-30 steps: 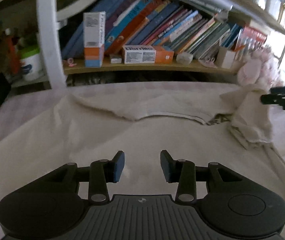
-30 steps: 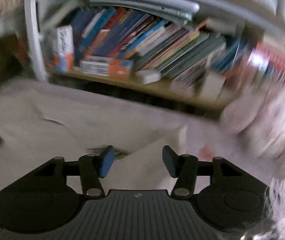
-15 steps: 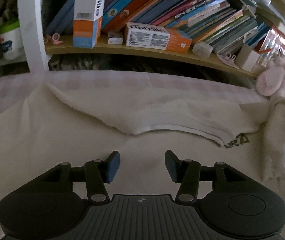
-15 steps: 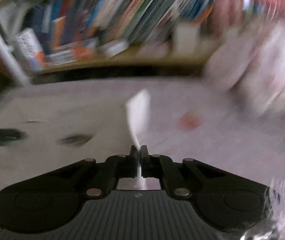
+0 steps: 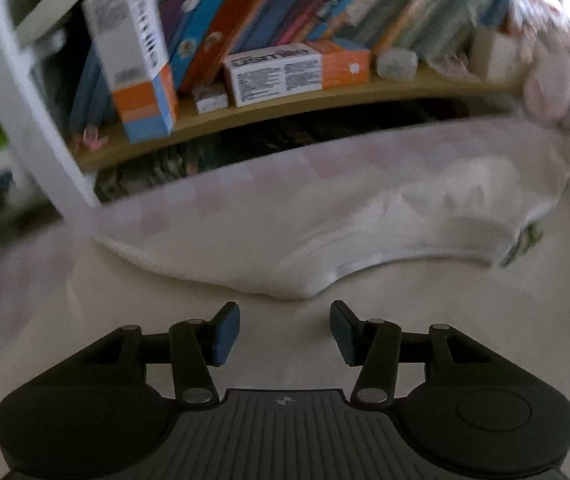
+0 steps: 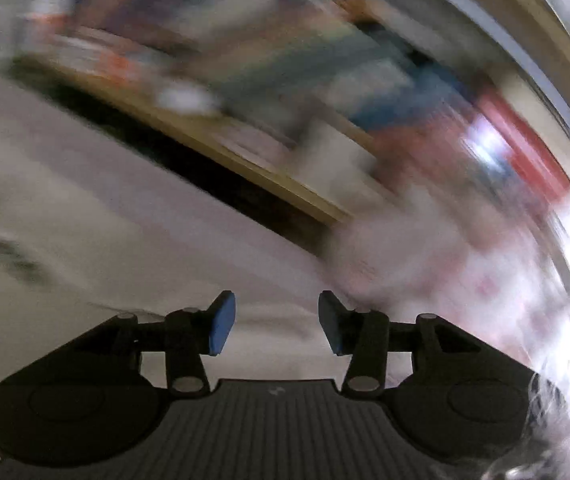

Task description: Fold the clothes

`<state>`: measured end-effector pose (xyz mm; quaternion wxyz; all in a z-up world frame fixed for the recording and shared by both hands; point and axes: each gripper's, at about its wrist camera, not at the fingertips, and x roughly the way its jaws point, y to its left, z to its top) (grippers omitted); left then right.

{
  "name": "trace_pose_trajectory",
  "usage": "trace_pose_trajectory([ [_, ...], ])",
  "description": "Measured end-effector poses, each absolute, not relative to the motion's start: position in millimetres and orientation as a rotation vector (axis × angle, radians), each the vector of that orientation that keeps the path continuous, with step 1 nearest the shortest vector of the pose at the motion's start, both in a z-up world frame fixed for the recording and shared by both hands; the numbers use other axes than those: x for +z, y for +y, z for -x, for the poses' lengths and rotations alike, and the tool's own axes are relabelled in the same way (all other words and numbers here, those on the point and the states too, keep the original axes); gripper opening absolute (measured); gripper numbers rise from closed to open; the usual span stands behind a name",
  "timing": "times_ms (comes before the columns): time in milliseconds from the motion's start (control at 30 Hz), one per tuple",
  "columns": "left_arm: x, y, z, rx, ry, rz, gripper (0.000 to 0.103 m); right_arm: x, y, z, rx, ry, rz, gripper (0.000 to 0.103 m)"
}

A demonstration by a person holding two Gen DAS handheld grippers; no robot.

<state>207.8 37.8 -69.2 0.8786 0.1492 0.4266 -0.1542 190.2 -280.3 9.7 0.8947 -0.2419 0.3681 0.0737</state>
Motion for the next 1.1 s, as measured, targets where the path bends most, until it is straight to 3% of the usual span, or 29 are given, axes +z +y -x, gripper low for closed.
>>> trace_pose_trajectory([
  [300,-78,20,-209,-0.357,0.798,-0.522,0.051,-23,-162,-182,0.531,0.707,0.625,0.044],
  [500,-77,13,-236,-0.431,0.763,-0.606,0.051,-38,-155,-205,0.577,0.723,0.702,0.036],
  [633,-79,3,-285,-0.240,0.771,-0.569,0.053,-30,-174,-280,0.327,0.659,0.562,0.033],
  [767,-60,21,-293,-0.185,0.729,-0.447,0.054,-8,-212,-302,0.263,0.651,0.386,0.034],
  [867,-56,40,-279,-0.226,0.690,-0.477,0.059,-13,-231,-276,0.341,0.665,0.392,0.043],
  [1100,-83,62,-271,-0.233,0.800,-0.493,0.059,-46,-230,-274,0.373,0.731,0.358,0.044],
])
